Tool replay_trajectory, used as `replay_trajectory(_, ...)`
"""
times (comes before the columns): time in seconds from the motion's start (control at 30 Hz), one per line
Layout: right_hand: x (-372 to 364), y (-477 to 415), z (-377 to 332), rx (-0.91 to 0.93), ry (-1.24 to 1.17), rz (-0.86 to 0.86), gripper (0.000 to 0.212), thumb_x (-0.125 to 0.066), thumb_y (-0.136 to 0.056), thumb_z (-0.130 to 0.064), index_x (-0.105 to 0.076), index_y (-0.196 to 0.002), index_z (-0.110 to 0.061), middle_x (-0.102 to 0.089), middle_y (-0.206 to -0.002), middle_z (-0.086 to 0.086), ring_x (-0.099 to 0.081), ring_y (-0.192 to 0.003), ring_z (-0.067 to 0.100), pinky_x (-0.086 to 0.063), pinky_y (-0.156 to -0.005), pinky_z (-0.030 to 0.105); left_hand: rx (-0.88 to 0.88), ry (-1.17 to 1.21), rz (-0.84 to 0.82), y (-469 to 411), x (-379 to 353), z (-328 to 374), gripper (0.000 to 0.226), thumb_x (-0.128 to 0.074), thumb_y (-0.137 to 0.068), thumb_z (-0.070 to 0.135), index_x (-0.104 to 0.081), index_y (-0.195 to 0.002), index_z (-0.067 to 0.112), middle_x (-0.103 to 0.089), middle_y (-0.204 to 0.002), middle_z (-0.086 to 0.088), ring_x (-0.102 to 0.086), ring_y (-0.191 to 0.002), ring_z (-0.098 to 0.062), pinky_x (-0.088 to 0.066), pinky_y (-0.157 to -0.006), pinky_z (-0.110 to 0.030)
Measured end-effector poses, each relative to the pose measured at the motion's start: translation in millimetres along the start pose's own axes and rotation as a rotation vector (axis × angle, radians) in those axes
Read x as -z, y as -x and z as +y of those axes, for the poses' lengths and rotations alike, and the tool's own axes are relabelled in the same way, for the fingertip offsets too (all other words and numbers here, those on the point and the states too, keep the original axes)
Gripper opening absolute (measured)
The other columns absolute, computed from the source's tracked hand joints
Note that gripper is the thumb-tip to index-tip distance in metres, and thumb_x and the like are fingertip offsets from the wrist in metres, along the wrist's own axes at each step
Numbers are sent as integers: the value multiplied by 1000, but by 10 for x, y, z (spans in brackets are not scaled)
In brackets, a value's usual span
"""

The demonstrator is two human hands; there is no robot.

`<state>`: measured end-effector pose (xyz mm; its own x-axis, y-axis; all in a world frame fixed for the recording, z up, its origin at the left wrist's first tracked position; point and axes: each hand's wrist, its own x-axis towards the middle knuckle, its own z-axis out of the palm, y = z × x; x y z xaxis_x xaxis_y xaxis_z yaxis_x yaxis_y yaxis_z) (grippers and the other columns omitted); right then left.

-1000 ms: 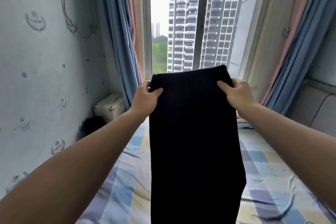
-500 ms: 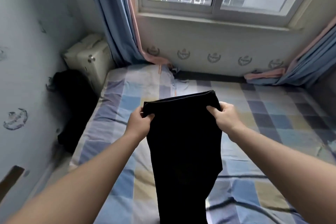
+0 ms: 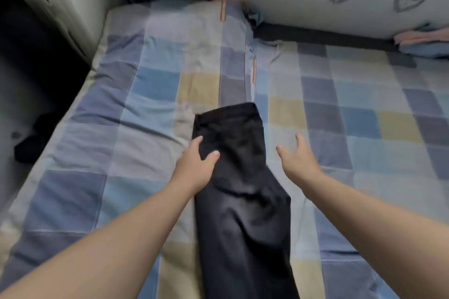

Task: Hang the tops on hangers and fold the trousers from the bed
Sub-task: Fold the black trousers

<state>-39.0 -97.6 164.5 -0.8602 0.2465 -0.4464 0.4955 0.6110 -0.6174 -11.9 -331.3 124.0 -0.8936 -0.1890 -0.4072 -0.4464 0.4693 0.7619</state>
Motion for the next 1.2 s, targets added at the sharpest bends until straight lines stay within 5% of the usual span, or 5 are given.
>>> replay_trajectory(0.2, -196, 218, 661, 117, 369, -150, 69, -39, -102, -51, -3, -159, -36, -4, -169, -4, -5, -155, 22, -14, -123, 50, -54, -310, -107, 464, -506, -448, 73, -44, -97, 62, -12, -159, 41, -9, -168, 13, -3, -154, -14, -16, -123, -45)
replay_trajectory(0.43, 160, 728, 1184, 172, 556, -192, 69, -34, -102, -56, 2, -158, -40, 1, -169, -3, -4, -154, 24, -13, -121, 53, -154, -593, -152, 1278, -756, -389, 73, -28, -96, 69, 1, -158, 44, 8, -169, 9, 11, -155, -17, -5, -125, -44)
replay_trajectory(0.83, 871, 2212, 2362, 164, 411, -295, 69, -44, -101, -50, -10, -160, -34, -12, -168, -3, -14, -153, 22, -20, -119, 50, 152, -502, -207, 3581, -1326, -756, 73, -34, -97, 68, -8, -159, 41, -2, -169, 10, -2, -155, -18, -16, -121, -46)
replay_trajectory(1.2, 761, 3337, 3608, 15, 215, -467, 66, -48, -102, -44, -19, -159, -27, -26, -164, -6, -25, -150, 18, -28, -119, 47, 471, -279, -234, 5137, -1740, -1579, 73, -50, -96, 59, -20, -159, 36, -23, -165, 10, -20, -151, -22, -27, -118, -47)
